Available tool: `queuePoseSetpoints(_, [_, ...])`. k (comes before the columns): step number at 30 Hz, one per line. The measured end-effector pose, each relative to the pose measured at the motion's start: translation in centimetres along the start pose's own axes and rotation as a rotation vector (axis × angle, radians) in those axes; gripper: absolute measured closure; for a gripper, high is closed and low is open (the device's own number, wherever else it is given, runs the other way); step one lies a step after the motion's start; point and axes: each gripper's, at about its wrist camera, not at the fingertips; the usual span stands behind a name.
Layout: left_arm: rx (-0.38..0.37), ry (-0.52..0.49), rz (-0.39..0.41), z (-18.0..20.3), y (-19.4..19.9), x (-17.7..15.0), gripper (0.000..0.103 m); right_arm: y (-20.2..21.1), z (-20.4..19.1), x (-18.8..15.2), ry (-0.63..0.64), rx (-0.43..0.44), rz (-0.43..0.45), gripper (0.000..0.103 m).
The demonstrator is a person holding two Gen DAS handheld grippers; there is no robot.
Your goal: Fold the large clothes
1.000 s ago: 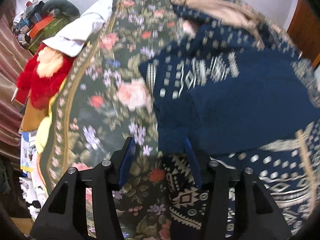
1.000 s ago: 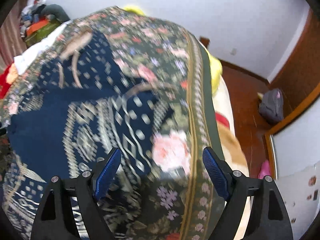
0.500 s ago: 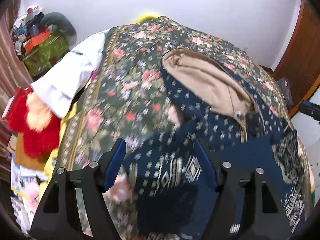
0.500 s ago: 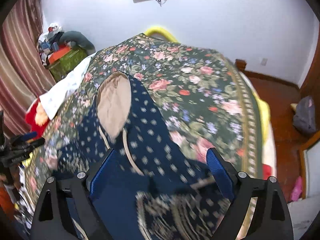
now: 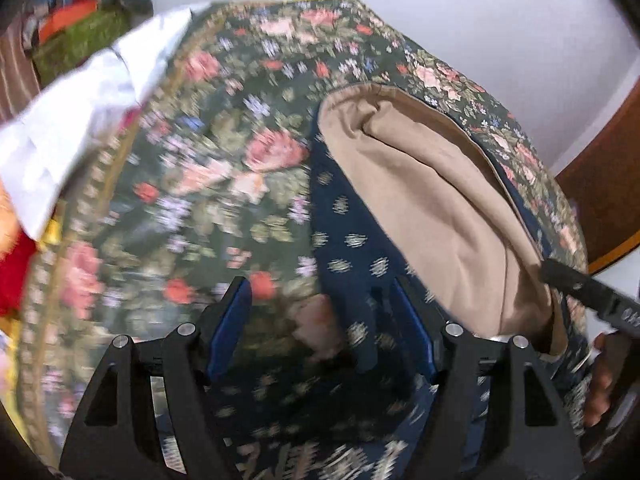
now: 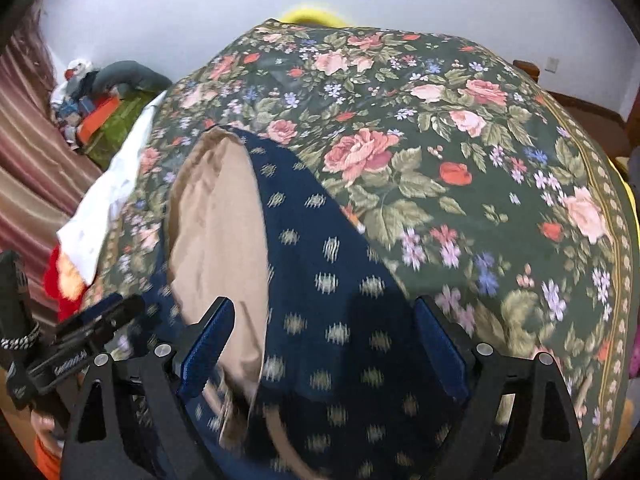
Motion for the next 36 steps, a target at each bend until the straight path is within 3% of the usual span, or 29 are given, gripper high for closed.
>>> queuePoseSetpoints(3, [-0.132, 0.066, -0.035, 0.2, -1.7, 0.1, 0.033, -0.4, 0.1, 0.3, -0.025, -0.014, 0.051, 0.024])
queuePoseSetpoints(4, [-0.138, 0.085, -0.033, 0.3, -2.0, 0.0, 0.033, -0.5, 0.2, 0.2, -0.031, -0.009, 0.065, 0.025])
queuePoseSetpoints(6, [-0.129, 0.097, -0.019, 0.5, -2.2, 0.0, 0.034, -0.8, 0.0, 0.1, -0.009, -0.017, 0.071, 0.038])
queuePoseSetpoints(7, [-0.127, 0.090, -0.011, 0.7, -2.2, -0.1, 0.042, -0.9, -0.2, 0.0, 0.013, -0.026, 0.069, 0.041])
queuePoseSetpoints(9, [-0.117, 0.047, -0.011, 1.5, -2.1, -0.2, 0.072, -0.8, -1.0, -0.3, 0.078, -0.034, 0.070, 0.060])
queuePoseSetpoints(12, [-0.068, -0.058, 0.012, 3.0, -1.1, -0.6, 0.090, -0.2, -1.7, -0.8, 0.109, -0.017, 0.069, 0.086])
queuePoseSetpoints(14, [-0.050, -0.107, 0.031, 3.8, 0.3, -0.8, 0.094, 0.7, -1.9, -1.5, 0.119, -0.010, 0.084, 0.090])
queuePoseSetpoints(21, [-0.098, -0.285, 0.146, 5.9, 8.8, -2.8, 0.097, 6.7, -3.5, -5.9, 0.223, 0.044, 0.118, 0.091])
queuePoseSetpoints(24, [-0.141, -0.350, 0.146, 6.8, 11.8, -4.7, 0.098, 9.6, -4.0, -8.6, 0.258, 0.075, 0.109, 0.091])
queuePoseSetpoints(29, [-0.216, -0.358, 0.049, 6.5, 13.7, -9.9, 0.098, 12.4, -3.9, -14.0, 0.265, 0.117, 0.042, 0.091])
queuePoseSetpoints(36, [-0.171, -0.379, -0.120, 5.0, 10.8, -17.9, 0.098, 12.9, -3.6, -20.7, 0.349, -0.018, -0.006, 0.090])
Point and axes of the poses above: each gripper's, at about its wrist camera, not at the fingertips, and y roughly against the way its jaws point, z to its right, x to its top, and after that the axes turned 6 degrees about x, right-handed
